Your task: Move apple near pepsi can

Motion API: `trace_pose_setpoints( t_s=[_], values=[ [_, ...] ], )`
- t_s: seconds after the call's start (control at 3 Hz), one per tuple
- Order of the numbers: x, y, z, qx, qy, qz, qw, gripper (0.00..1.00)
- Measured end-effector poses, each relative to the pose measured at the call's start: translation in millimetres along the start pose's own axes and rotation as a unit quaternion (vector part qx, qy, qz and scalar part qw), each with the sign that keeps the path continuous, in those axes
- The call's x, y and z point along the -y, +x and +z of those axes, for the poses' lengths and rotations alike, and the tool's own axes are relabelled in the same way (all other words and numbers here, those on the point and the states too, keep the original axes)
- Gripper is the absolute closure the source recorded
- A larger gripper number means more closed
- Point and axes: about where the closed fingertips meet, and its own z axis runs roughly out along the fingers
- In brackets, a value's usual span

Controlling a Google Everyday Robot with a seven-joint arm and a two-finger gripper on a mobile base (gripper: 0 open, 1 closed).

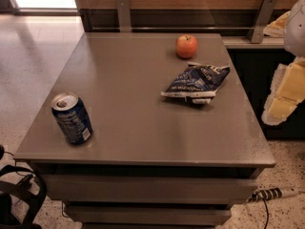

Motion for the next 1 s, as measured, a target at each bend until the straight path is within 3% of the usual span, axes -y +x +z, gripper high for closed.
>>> trace_pose_setpoints(
  t_s=[0.33,0.67,1.0],
  values=[
    [0,0,0,0.0,0.001,0.0,1.0,0.0],
    [22,-6,1,0.017,0.004,0.015,0.9997,0.0],
    [72,-23,7,0.065,0.017,0.053,0.9963,0.0]
  ],
)
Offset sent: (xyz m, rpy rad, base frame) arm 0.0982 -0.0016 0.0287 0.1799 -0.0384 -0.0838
